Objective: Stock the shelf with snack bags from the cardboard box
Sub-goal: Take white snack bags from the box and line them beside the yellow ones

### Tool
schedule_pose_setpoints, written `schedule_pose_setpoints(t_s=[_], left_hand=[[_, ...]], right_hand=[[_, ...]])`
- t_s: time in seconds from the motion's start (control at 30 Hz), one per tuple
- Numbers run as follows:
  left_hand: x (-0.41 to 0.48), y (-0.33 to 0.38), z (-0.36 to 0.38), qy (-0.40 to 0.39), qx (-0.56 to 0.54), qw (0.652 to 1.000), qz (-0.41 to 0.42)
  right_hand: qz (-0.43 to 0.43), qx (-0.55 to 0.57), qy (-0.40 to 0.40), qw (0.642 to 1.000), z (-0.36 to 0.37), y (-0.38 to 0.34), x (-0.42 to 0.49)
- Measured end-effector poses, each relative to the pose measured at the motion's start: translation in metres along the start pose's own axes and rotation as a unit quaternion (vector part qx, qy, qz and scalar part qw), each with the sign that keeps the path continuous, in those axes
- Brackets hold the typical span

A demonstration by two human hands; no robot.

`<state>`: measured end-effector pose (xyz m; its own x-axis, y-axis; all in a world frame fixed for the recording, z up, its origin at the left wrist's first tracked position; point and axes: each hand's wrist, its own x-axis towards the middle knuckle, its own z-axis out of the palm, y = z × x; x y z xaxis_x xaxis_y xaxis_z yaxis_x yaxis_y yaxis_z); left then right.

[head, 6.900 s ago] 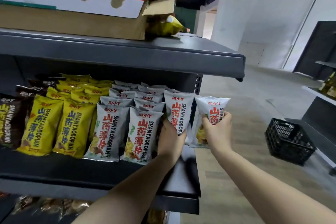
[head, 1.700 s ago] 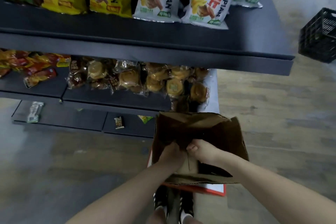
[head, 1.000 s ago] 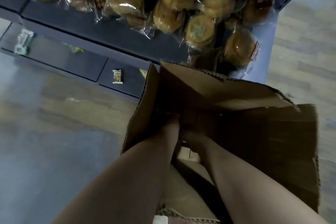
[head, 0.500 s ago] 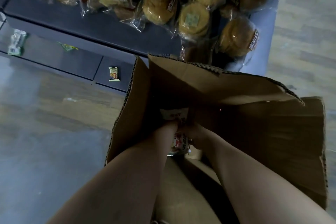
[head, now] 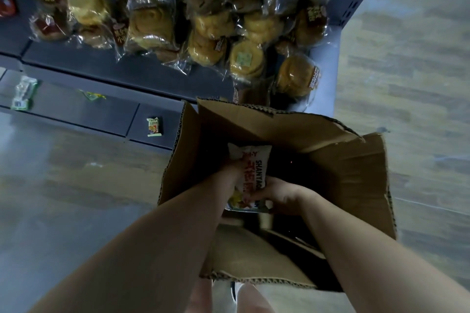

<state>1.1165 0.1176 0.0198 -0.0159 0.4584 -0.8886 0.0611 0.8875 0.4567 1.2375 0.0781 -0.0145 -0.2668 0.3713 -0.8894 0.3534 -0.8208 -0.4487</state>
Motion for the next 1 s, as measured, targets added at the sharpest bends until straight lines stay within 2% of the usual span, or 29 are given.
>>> schedule_pose_setpoints(t_s=[0.2, 0.4, 0.5, 0.6, 0.73, 0.93, 1.0], left_hand=[[-0.044, 0.023, -0.021, -0.057, 0.009, 0.998, 0.014], [-0.078, 0.042, -0.030, -0.042, 0.032, 0.997, 0.055], [-0.100, 0.047, -0.038, -0.063, 0.028, 0.994, 0.088], [-0.122, 0.052, -0.041, -0.069, 0.050, 0.984, 0.158], [-0.160, 0.064, -0.040, 0.027, 0.146, 0.941, 0.305], [-0.211, 0.096, -0.047, 0.072, 0.178, 0.901, 0.389], [-0.228, 0.106, -0.049, 0.065, 0.142, 0.894, 0.420]], right_hand=[[-0.031, -0.005, 0.039, 0.999, -0.001, -0.017, -0.038], [-0.089, -0.023, 0.086, 0.992, 0.006, -0.027, -0.087], [-0.115, -0.019, 0.096, 0.989, 0.013, -0.032, -0.113], [-0.138, -0.020, 0.089, 0.986, 0.019, -0.041, -0.136], [-0.221, -0.007, 0.094, 0.971, 0.035, -0.054, -0.165], [-0.327, 0.022, 0.141, 0.934, 0.059, -0.072, -0.203], [-0.346, 0.020, 0.150, 0.926, 0.062, -0.080, -0.216]])
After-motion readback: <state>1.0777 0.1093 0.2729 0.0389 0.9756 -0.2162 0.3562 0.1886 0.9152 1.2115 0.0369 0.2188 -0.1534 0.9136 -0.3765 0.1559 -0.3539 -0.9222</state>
